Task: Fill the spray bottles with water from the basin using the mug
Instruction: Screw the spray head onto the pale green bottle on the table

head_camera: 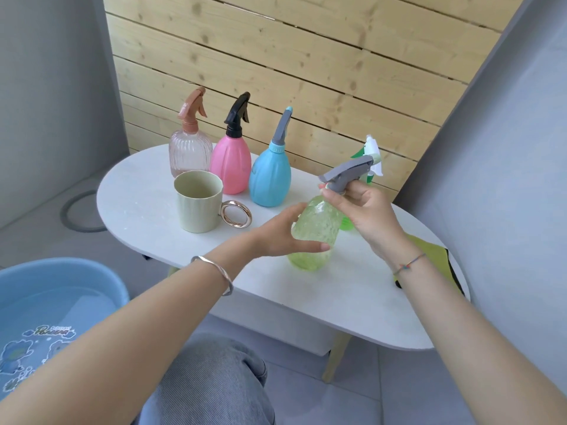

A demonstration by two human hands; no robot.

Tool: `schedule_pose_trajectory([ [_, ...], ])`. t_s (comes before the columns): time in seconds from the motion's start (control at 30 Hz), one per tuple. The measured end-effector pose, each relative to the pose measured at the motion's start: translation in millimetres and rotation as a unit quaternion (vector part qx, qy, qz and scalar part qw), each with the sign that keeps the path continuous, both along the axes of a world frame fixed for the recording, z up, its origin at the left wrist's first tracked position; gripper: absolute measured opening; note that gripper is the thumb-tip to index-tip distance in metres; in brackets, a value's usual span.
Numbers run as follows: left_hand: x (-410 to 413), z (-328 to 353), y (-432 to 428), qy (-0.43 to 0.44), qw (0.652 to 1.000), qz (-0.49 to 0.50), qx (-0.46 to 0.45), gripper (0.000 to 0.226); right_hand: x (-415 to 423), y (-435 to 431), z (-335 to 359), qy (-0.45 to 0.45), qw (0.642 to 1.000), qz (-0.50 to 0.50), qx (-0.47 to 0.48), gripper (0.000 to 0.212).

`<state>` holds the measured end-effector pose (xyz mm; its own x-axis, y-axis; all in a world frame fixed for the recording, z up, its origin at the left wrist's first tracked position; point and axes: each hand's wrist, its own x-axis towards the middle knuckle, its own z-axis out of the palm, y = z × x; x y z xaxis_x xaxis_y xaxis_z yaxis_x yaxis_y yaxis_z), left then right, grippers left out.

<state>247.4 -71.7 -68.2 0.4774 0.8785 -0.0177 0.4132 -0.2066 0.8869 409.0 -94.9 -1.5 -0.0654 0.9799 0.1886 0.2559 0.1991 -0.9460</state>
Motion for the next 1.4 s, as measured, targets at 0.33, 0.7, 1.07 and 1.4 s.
schedule_pose_trajectory([
  [0.33, 13, -9, 0, -0.080, 0.993, 0.082, 0.027, 0.056, 5, 6, -11, -0.002, 0.999, 0.003, 0.055, 0.013],
  [0.7, 4, 7, -9, -0.002, 0.998, 0.069, 0.010, 0.087, -5, -5, 6, -0.248, 0.952, -0.155, 0.087, 0.037],
  [1.07, -65, 74, 49, 0.041, 0.979, 0.172, 0.098, 0.065, 1, 35, 35, -0.132, 0.984, -0.100, 0.064, 0.019],
  [1.4, -45, 59, 76, 0.078, 0.985, 0.145, 0.047, 0.077, -10, 97, 31, -0.141, 0.984, -0.098, 0.053, 0.021],
])
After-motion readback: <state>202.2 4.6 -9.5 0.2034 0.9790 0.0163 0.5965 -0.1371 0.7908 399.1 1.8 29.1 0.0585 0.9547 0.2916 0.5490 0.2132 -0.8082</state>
